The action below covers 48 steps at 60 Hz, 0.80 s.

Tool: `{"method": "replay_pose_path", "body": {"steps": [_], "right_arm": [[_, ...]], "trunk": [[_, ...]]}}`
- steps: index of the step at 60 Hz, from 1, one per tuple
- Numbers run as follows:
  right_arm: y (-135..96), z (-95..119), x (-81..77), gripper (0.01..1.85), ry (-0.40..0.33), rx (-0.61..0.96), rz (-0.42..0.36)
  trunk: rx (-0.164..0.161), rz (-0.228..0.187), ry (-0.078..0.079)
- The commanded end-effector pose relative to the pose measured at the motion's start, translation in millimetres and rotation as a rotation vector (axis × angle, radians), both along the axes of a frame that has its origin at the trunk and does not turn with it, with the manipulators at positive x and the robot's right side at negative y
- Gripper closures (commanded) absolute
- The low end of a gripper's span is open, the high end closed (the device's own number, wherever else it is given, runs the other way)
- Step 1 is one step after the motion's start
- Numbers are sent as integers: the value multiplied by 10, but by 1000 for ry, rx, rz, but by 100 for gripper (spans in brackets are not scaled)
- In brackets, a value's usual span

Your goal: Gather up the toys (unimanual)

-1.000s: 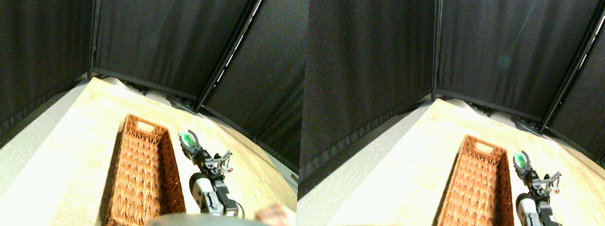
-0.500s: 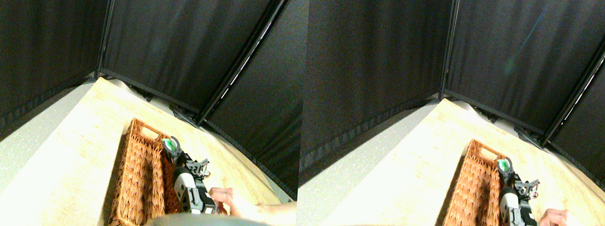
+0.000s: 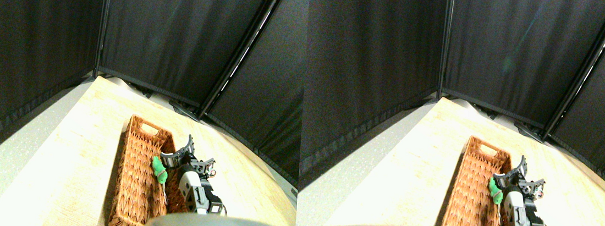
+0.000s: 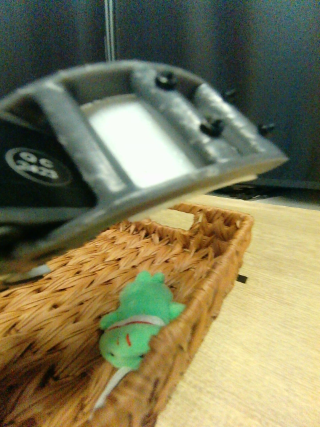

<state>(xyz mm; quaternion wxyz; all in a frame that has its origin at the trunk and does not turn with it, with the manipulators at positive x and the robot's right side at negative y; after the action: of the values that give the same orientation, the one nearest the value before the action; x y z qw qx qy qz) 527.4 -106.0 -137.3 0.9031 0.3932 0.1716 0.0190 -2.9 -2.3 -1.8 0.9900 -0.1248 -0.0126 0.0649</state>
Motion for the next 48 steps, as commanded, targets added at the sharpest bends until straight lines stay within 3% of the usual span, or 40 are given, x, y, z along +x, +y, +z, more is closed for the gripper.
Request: {"method": "replay_pose_path", "body": {"steps": [1,11,16,17,27,40,48], "right_arm": [[-216,166,61,92,-146,23,-48],[-562,242,79,104,-210,37,-132],[-765,272,59,111,-273,-6,-168],[-845,274,48,115,-298,32,-214],[-1215,288,-50,116,-409,-84,-269],[-1406,280,-154,126,-445,-44,-312],[-1424,221,-162,129,-418,-69,-307]], "trunk": [[22,-14,15],[56,-50,18],[78,-70,19],[80,-73,19],[119,-104,22],[150,-127,24],[154,-129,25]]}}
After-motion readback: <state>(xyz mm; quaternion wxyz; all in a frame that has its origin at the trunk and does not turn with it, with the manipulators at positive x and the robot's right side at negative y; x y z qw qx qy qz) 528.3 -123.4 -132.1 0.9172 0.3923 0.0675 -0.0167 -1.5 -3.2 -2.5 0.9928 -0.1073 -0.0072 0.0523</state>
